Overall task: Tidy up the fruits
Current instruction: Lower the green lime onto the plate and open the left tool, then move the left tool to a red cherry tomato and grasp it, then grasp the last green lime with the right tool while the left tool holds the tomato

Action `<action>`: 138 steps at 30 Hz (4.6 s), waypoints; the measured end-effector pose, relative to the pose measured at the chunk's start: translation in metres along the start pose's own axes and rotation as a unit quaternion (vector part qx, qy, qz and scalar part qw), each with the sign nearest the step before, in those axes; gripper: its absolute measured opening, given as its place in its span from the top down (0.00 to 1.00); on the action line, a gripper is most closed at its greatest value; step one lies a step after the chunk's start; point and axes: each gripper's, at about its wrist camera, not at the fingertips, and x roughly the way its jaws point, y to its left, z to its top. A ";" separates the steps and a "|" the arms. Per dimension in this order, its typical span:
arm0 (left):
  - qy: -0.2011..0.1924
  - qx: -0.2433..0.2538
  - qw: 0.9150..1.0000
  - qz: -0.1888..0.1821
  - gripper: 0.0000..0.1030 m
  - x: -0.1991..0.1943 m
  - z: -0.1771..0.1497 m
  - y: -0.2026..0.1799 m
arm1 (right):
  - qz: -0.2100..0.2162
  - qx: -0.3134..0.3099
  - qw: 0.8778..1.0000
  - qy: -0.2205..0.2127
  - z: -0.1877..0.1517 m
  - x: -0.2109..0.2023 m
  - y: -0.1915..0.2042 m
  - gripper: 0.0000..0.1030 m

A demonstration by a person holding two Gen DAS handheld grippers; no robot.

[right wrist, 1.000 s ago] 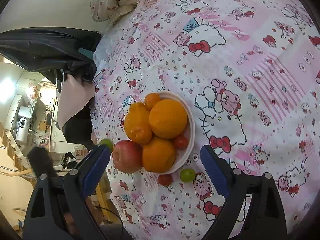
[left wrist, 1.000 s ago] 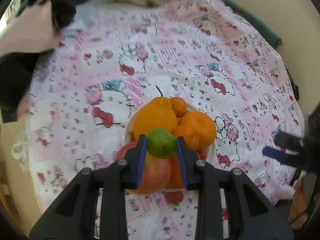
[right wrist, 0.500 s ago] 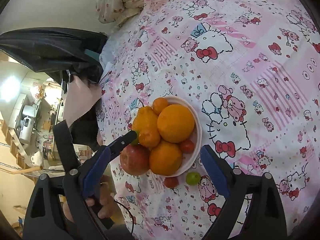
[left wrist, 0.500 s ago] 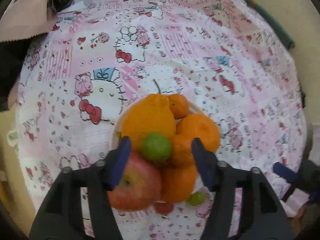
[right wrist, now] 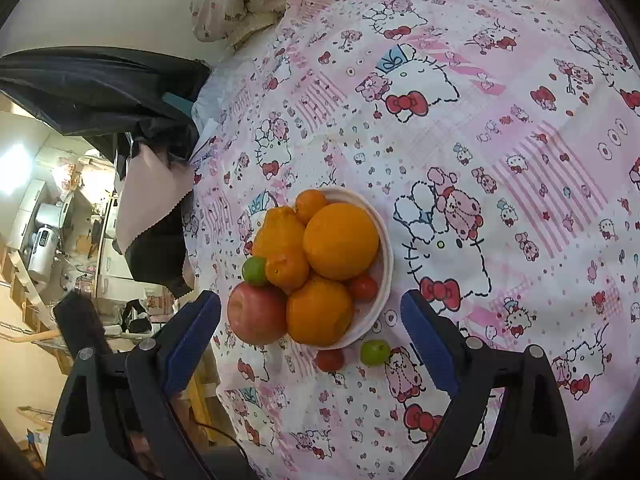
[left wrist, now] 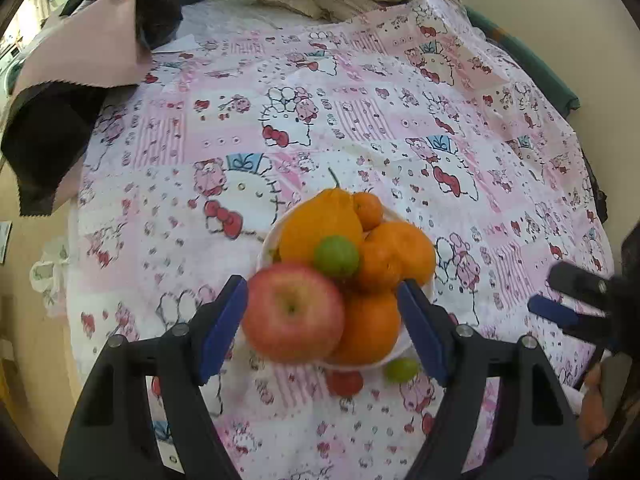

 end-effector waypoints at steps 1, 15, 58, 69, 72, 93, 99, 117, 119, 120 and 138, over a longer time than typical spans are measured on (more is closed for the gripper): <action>-0.003 -0.004 1.000 -0.002 0.28 -0.005 -0.006 0.003 | -0.001 -0.001 1.000 0.000 -0.001 0.000 0.000 0.09; -0.032 -0.046 0.998 0.021 0.28 -0.027 -0.090 0.020 | -0.036 -0.011 0.999 0.004 -0.022 -0.002 -0.006 0.09; 0.063 0.049 0.996 0.036 0.73 0.084 -0.121 -0.034 | -0.061 0.018 0.998 0.023 -0.053 0.007 -0.034 0.09; 0.009 0.068 0.998 0.002 0.73 -0.035 -0.122 -0.023 | -0.047 0.008 0.998 0.028 -0.057 0.009 -0.022 0.09; -0.015 0.060 0.998 -0.001 0.73 -0.056 -0.117 -0.016 | -0.044 0.011 0.998 0.042 -0.060 0.016 -0.024 0.09; -0.020 -0.023 0.999 -0.015 0.73 -0.050 -0.111 0.019 | -0.222 -0.248 0.933 0.138 -0.086 0.139 0.009 0.46; -0.008 -0.038 0.999 -0.017 0.73 -0.045 -0.109 0.023 | -0.218 -0.270 0.930 0.120 -0.087 0.135 0.021 0.67; -0.004 -0.050 0.998 -0.027 0.73 -0.047 -0.108 0.026 | -0.210 -0.224 0.945 0.116 -0.081 0.127 0.005 0.61; -0.005 -0.050 0.998 -0.025 0.73 -0.047 -0.109 0.026 | -0.211 -0.224 0.943 0.126 -0.083 0.134 0.005 0.60; -0.004 -0.050 0.998 -0.024 0.73 -0.047 -0.108 0.026 | -0.211 -0.224 0.943 0.130 -0.085 0.137 0.005 0.60; -0.004 -0.059 0.998 -0.028 0.73 -0.049 -0.107 0.028 | -0.165 -0.201 0.960 0.105 -0.083 0.111 0.005 0.64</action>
